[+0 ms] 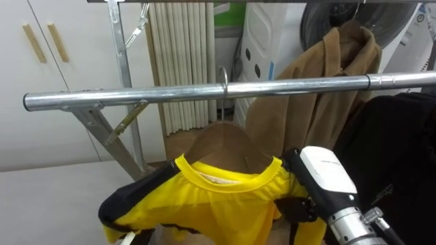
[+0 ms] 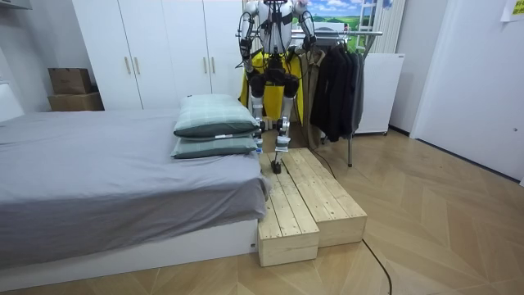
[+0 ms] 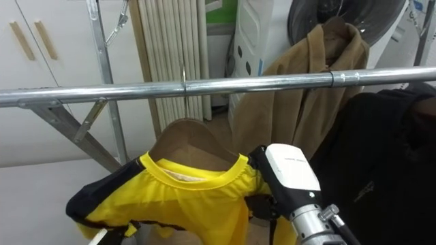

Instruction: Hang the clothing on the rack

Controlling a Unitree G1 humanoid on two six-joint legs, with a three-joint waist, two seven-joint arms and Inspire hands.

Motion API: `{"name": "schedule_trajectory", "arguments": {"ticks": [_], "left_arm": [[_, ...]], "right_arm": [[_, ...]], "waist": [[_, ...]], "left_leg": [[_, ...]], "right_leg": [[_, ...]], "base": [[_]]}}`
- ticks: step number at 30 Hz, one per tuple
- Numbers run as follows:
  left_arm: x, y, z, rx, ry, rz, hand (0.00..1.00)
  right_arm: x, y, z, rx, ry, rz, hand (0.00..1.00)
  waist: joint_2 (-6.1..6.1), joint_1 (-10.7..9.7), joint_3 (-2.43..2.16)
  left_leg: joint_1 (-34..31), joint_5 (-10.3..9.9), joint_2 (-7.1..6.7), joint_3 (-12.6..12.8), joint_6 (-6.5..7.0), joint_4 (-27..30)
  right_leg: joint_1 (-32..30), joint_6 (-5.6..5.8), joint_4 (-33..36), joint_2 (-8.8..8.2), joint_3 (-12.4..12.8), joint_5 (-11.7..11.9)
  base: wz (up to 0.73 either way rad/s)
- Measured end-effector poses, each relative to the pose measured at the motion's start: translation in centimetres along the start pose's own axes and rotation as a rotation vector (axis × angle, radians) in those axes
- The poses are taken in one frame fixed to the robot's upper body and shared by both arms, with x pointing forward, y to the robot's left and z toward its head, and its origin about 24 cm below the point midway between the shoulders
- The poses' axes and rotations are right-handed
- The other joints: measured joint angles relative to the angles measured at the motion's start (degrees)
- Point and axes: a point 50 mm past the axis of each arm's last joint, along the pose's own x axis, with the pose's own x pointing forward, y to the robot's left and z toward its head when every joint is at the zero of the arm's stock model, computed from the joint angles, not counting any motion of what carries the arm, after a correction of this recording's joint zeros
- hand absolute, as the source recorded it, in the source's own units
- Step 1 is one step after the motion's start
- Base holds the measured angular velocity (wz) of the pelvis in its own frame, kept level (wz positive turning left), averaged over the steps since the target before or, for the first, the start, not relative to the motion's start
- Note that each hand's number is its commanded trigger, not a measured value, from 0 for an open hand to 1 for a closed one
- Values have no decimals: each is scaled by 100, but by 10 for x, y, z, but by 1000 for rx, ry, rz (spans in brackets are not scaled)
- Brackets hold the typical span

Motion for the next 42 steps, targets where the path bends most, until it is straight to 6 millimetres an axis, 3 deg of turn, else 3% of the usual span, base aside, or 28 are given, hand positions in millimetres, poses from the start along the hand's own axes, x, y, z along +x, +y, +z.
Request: {"name": "schedule_trajectory", "arguments": {"ticks": [7, 14, 21, 27, 28, 29, 30, 31, 32, 42], "left_arm": [[0, -1, 1, 0, -4, -20, 0], [1, -1, 16, -3, -67, -34, 0], [1, -1, 20, -2, -85, -34, 0], [1, -1, 20, -1, -85, -33, 0], [1, -1, 20, -2, -84, -33, 0], [0, -1, 19, -2, -82, -33, 0], [0, -1, 19, -2, -80, -33, 0], [0, -1, 18, -2, -79, -34, 0], [0, -1, 18, -3, -77, -33, 0], [-1, -1, 16, -5, -71, -32, 0]], "right_arm": [[-1, 6, -6, 41, 32, 52, 100], [-1, 10, -7, 85, 45, 94, 100], [-3, 21, -15, 142, 83, 116, 100], [-1, 29, -18, 177, 107, 114, 100], [-1, 30, -18, 177, 108, 115, 94], [-2, 30, -19, 180, 112, 117, 68], [-2, 31, -20, 185, 117, 118, 49], [-3, 31, -20, 187, 121, 115, 10], [-3, 33, -22, 191, 129, 112, 0], [-8, 41, -34, 182, 216, 134, 0]], "waist": [[-4, -21, 0], [-14, -8, 2], [-14, -5, 1], [-21, 1, -4], [-21, 0, -4], [-22, 3, -5], [-23, 9, -8], [-25, 9, -11], [-29, 13, -14], [-7, 11, -28]], "left_leg": [[88, 0, 12, -18, -2, 0], [160, 0, 14, -38, -2, 0], [223, 0, 2, -298, -3, -3], [247, 3, -2, -313, -7, -1], [252, 3, -3, -313, -7, -1], [263, 3, -5, -313, -7, -1], [267, 3, -6, -313, -8, 0], [266, 3, -6, -313, -8, 0], [266, 3, -6, -313, -8, -1], [270, 0, 5, -309, -13, -2]], "right_leg": [[131, -8, -78, 0, -25, 0], [220, -20, -100, 0, -24, -7], [307, -28, -123, -1, -62, -13], [329, -34, -135, 1, -64, -18], [337, -35, -140, 1, -64, -18], [350, -35, -148, 1, -59, -18], [358, -35, -151, 1, -58, -18], [358, -35, -152, 1, -58, -17], [358, -34, -152, 0, -58, -17], [365, -40, -126, -2, -70, -14]], "base": [[2], [0], [3], [1], [0], [0], [0], [0], [0], [0]]}}
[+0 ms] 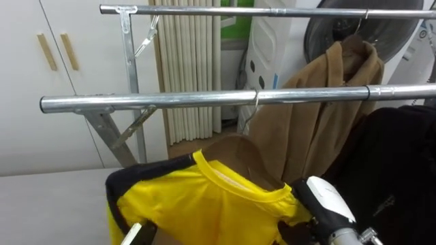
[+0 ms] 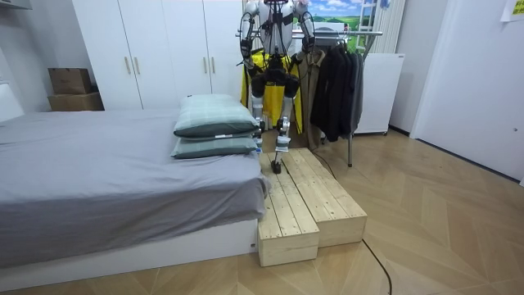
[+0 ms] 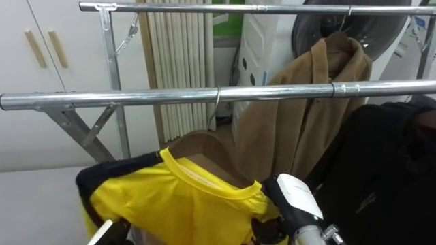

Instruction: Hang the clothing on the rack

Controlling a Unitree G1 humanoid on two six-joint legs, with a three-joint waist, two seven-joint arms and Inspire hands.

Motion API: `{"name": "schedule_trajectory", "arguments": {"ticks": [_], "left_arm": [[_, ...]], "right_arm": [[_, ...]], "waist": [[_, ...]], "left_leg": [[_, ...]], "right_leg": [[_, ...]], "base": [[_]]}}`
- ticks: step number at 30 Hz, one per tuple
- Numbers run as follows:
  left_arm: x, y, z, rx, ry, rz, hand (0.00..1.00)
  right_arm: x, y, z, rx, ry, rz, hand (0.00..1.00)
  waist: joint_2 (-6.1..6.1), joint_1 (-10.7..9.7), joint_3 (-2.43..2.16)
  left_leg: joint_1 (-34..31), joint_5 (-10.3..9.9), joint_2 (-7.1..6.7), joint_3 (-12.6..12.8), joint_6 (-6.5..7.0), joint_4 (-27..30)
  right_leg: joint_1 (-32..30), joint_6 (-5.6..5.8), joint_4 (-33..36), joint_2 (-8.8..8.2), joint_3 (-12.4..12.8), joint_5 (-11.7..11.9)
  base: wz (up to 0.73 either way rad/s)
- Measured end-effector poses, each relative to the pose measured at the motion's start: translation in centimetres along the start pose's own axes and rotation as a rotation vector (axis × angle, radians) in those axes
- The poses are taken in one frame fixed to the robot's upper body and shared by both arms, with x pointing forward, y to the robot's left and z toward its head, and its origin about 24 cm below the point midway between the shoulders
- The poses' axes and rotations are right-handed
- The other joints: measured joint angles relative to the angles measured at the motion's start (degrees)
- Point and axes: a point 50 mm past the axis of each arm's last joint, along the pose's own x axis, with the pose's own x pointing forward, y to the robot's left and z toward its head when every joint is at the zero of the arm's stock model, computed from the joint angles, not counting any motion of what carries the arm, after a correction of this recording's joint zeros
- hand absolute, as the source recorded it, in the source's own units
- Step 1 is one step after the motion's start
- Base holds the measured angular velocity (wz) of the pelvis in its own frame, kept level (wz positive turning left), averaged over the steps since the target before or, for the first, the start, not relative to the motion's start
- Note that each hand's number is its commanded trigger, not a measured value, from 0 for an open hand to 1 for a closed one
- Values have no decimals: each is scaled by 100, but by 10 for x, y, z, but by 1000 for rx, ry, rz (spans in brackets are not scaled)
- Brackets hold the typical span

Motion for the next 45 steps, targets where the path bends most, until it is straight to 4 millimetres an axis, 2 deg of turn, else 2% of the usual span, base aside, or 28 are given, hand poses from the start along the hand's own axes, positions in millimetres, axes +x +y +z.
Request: {"name": "schedule_trajectory", "arguments": {"ticks": [17, 41, 45], "left_arm": [[-2, -4, -5, -11, 21, -5, 0], [-3, -6, -7, -19, 28, -11, 0], [-4, -7, -8, -24, 31, -12, 0]], "right_arm": [[0, -1, 1, 3, -6, -4, 0], [1, -1, 3, 7, -10, -6, 0], [1, -1, 3, 58, -3, -12, 0]], "waist": [[57, -5, 12], [45, -19, 4], [45, -23, 4]], "left_leg": [[43, 1, -17, 7, 0, -1], [39, 0, 1, 11, 0, -6], [30, 1, -2, 12, 0, -5]], "right_leg": [[-24, -3, 15, 10, 48, -10], [5, -6, 26, 11, 48, -9], [-5, -6, 25, 11, 48, -10]], "base": [[-1], [0], [0]]}}
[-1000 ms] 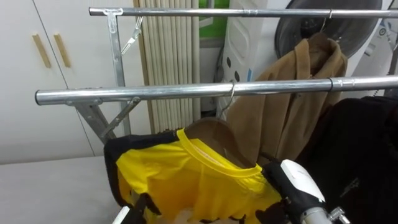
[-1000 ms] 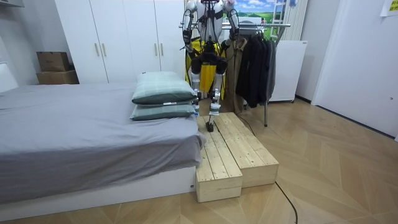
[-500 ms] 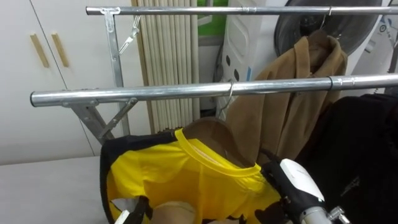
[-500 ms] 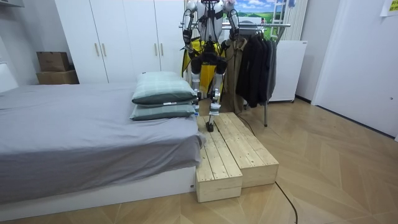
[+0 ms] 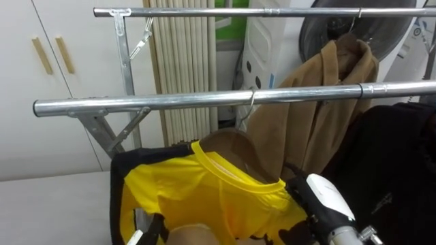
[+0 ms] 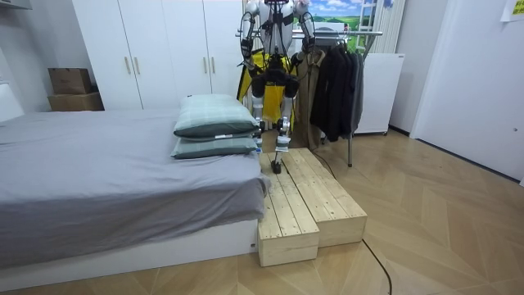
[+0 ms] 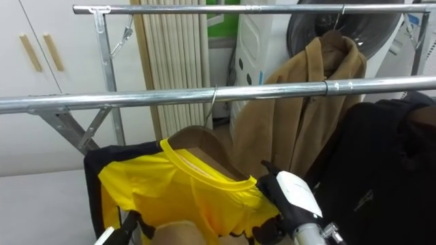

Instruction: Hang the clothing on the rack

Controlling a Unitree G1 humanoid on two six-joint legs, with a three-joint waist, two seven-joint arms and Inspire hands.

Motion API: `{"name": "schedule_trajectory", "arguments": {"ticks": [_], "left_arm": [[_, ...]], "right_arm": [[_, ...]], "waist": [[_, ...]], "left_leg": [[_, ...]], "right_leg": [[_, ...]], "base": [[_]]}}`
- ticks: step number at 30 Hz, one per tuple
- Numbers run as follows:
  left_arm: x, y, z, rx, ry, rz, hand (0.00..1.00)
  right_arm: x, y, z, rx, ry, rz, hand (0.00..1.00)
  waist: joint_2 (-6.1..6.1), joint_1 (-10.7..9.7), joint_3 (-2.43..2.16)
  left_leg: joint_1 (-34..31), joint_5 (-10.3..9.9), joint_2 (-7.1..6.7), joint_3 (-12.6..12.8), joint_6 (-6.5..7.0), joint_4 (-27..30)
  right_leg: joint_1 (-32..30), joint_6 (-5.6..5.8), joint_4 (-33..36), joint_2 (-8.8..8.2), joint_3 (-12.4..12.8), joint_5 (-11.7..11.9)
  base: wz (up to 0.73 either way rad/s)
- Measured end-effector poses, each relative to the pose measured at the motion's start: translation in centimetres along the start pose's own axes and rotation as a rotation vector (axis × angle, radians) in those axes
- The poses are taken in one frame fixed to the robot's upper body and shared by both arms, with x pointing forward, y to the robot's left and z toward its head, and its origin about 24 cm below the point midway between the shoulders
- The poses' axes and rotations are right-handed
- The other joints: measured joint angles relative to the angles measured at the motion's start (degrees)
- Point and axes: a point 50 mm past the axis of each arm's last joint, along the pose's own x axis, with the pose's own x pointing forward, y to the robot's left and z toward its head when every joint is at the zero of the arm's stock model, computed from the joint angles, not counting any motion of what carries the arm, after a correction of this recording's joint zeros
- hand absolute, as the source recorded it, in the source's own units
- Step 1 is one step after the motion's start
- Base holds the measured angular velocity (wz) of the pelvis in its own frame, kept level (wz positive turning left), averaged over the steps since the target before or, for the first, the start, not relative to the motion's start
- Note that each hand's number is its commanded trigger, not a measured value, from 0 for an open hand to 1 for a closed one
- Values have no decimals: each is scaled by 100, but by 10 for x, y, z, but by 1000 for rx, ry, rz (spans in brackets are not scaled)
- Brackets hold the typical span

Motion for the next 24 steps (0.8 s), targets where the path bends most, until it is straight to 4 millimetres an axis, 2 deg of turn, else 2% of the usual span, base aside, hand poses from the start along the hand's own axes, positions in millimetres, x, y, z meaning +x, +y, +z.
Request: {"name": "schedule_trajectory", "arguments": {"ticks": [4, 10, 13, 15, 18, 24], "left_arm": [[0, 0, -2, -28, 6, 2, 0], [0, 1, -2, -28, 8, 18, 0], [0, 3, -4, -37, 27, 27, 0], [0, 2, -5, -51, 41, 41, 0], [-1, 1, -6, -63, 50, 50, 0], [1, -5, -5, -86, 60, 71, 0]], "right_arm": [[0, -1, -1, 126, 20, -16, 0], [2, -9, -4, 497, 75, -104, 0], [2, -9, -6, 749, 109, -151, 0], [2, -6, -7, 937, 150, -162, 0], [1, 0, -9, 1115, 187, -161, 0], [-3, 16, -10, 1251, 218, -85, 0]], "waist": [[1, -9, -1], [17, -23, -9], [40, -62, -3], [87, -126, 22], [153, -205, 33], [189, -290, 22]], "left_leg": [[-33, 1, 7, 1, -1, 3], [-81, 3, 9, 28, -6, 5], [-55, 2, 17, 60, -7, -2], [-31, 2, 11, 57, -7, -6], [-13, 2, 14, 57, -8, -5], [-6, 3, 2, 65, -9, -2]], "right_leg": [[-21, 1, -18, 0, 1, -1], [-75, -5, 11, -1, 14, 3], [-53, -4, -12, -3, -13, 2], [-19, -3, -20, -1, -9, 0], [-2, -2, -19, -2, -2, 0], [-16, -5, -13, 18, 40, -1]], "base": [[0], [-1], [1], [0], [0], [-3]]}}
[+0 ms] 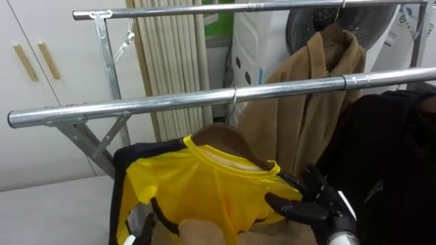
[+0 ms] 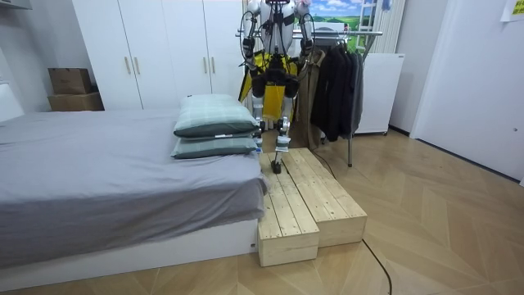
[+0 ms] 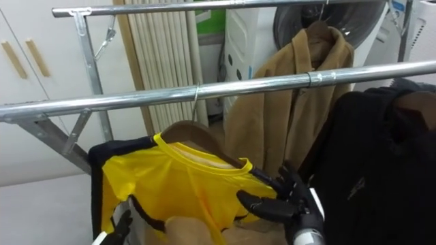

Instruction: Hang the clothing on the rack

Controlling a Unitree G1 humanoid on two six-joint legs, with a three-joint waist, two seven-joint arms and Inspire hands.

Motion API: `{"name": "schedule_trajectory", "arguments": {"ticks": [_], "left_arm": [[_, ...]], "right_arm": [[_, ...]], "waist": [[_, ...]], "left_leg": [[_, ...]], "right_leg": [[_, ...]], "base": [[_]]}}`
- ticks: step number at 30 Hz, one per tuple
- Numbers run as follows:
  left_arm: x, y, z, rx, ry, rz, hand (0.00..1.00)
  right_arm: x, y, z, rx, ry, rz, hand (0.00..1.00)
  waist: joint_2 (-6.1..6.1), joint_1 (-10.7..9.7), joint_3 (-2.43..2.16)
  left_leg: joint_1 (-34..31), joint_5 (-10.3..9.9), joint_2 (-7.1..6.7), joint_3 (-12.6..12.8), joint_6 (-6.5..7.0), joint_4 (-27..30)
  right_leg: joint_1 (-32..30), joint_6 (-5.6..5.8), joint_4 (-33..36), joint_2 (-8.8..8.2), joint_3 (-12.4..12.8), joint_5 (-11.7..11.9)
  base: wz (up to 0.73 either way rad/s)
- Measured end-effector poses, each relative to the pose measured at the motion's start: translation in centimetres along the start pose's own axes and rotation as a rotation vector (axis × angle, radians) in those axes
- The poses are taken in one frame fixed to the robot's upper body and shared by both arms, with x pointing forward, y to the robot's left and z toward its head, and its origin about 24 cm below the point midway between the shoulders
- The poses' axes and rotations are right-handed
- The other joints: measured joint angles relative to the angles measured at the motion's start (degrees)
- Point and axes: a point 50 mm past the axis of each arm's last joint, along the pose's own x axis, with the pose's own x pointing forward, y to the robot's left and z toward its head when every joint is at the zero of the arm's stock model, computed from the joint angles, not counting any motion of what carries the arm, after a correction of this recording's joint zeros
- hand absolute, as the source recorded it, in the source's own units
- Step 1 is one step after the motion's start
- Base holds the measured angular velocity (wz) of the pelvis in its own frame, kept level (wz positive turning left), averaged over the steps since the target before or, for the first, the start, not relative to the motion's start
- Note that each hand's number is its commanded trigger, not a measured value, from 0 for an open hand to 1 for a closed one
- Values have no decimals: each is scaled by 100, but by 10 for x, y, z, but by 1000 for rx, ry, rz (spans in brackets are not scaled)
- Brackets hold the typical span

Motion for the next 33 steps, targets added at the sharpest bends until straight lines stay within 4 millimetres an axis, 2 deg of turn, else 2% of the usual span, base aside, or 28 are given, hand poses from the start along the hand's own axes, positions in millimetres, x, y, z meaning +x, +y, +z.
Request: {"name": "schedule_trajectory", "arguments": {"ticks": [10, 21, 27, 33], "left_arm": [[1, -5, 1, -19, 2, 5, 0], [1, -5, -2, -23, 15, 31, 0], [0, -4, -4, -22, 25, 43, 0], [-1, -3, -6, -20, 32, 43, 0]], "right_arm": [[-1, 2, -12, 19, 71, 69, 0], [-1, 1, -15, 29, 85, 95, 0], [-1, 1, -6, 27, 54, 84, 0], [0, -1, 0, 29, 29, 62, 0]], "waist": [[71, -1, -18], [41, 2, 0], [29, -6, 6], [-20, -50, 3]], "left_leg": [[0, -4, -1, -60, -5, 1], [-9, -3, 7, -79, -5, 1], [-51, 3, 14, 97, -16, -6], [-40, 3, 14, 95, -17, -9]], "right_leg": [[3, -15, 1, 22, 39, 5], [-1, -41, 2, 42, 71, 6], [-57, -42, 4, 48, 130, 6], [-42, -48, -2, 48, 141, 1]], "base": [[-2], [0], [-4], [-1]]}}
